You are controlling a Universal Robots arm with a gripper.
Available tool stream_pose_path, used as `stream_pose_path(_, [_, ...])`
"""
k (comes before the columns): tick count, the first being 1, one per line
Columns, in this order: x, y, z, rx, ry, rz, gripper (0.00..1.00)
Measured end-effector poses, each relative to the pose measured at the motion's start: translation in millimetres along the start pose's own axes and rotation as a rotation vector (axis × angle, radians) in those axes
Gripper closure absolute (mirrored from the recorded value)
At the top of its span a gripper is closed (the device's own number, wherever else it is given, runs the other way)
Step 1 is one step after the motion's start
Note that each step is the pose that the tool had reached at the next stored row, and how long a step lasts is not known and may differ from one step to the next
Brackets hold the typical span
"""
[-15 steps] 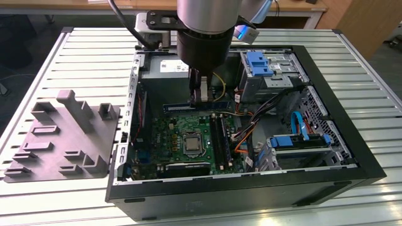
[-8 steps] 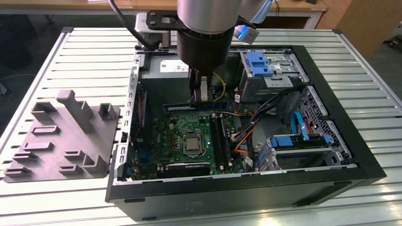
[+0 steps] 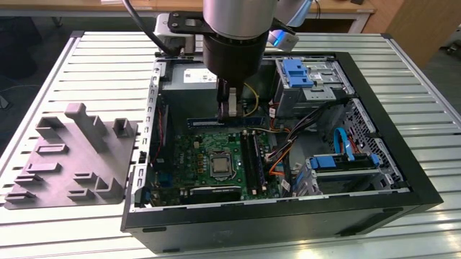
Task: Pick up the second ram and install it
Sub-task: 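Insert the second ram into the second slot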
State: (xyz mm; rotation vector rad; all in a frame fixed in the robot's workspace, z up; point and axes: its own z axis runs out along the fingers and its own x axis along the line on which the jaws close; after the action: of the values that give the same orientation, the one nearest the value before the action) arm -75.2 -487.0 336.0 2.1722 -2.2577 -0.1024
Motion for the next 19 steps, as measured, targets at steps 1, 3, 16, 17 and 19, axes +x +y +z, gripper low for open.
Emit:
stream_pose_path(1, [0.0, 0.0, 0.1, 0.0007, -0.0010, 0.018, 0.89])
stream_pose_path(3, [0.0, 0.0, 0.4, 0.0022, -0.0029, 0.055, 0.89])
stream_pose_path(16, [0.1, -0.1, 2.2, 0.0117, -0.0152, 0.292, 0.89])
stream_pose_path(17, [0.1, -0.1, 2.4, 0.0125, -0.0161, 0.310, 0.89])
stream_pose_path(19, [0.1, -0.1, 2.6, 0.0140, -0.0180, 0.347, 0.89])
